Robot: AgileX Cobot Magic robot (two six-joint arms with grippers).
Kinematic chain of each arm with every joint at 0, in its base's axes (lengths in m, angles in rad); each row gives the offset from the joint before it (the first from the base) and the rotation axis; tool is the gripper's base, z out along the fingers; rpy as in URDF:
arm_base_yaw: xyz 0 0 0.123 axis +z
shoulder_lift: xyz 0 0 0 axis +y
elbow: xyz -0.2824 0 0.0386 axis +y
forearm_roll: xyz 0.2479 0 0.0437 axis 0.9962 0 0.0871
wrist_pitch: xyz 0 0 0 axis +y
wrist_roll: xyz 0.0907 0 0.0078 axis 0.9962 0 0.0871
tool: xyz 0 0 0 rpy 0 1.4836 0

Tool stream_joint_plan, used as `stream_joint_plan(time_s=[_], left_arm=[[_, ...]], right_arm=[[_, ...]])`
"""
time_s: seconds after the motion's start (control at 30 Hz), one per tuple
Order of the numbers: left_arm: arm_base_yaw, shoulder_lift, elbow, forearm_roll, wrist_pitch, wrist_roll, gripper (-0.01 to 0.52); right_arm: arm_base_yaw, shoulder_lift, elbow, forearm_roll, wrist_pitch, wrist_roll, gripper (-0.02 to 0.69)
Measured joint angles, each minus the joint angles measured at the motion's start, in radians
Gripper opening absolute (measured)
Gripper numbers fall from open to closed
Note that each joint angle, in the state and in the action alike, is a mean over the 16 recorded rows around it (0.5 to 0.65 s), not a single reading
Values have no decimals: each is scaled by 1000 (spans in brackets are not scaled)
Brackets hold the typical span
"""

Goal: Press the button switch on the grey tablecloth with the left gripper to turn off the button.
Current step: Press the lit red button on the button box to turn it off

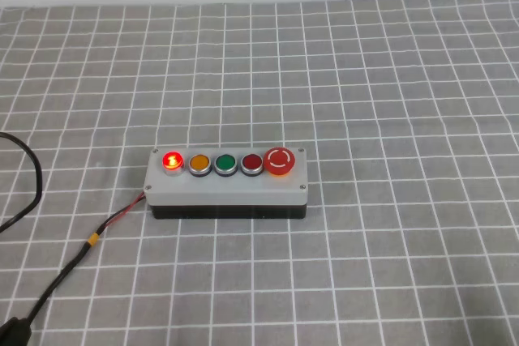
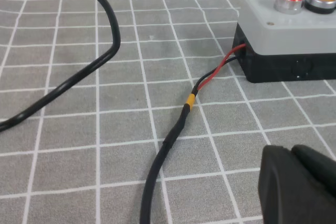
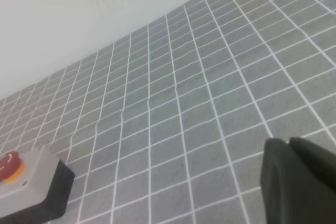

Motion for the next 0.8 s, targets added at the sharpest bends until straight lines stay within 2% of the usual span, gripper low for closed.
stream_joint_plan(time_s=[0.8], left_arm=[[0, -2, 0, 5, 0, 0, -4]], right_arm=[[87, 0, 0, 0, 27, 0, -17]])
